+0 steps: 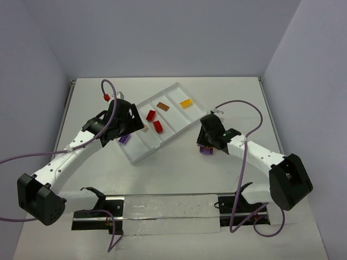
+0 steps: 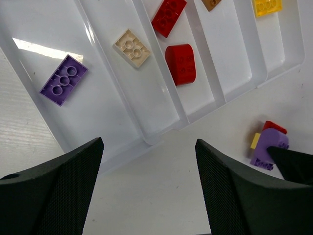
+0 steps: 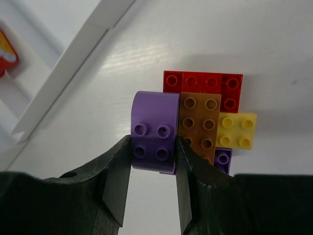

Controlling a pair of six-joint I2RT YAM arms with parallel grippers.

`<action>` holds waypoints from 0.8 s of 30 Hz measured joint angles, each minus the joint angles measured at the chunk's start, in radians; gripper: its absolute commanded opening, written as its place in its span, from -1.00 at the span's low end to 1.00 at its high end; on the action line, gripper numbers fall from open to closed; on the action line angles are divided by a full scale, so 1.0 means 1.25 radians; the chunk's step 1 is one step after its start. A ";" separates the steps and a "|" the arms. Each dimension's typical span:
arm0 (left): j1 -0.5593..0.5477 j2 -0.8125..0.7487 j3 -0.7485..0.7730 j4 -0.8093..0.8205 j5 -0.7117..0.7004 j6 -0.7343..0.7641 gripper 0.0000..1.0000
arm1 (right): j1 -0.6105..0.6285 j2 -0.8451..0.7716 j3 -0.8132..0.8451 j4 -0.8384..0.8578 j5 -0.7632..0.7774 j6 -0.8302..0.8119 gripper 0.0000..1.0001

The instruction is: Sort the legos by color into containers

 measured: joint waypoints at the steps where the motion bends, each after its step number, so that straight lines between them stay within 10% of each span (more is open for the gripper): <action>1: -0.002 0.002 0.000 0.002 0.001 -0.003 0.67 | 0.019 -0.001 -0.006 0.000 -0.002 0.009 -0.82; 6: -0.011 0.019 0.003 0.020 0.007 -0.013 0.67 | 0.113 0.047 -0.002 0.010 -0.010 0.034 -0.57; 14: -0.025 0.064 0.036 0.030 0.009 -0.015 0.67 | 0.150 0.119 0.039 0.032 0.004 0.043 0.84; 24: -0.105 0.146 0.043 0.037 -0.011 -0.021 0.54 | 0.085 -0.084 0.033 -0.015 0.053 -0.004 0.85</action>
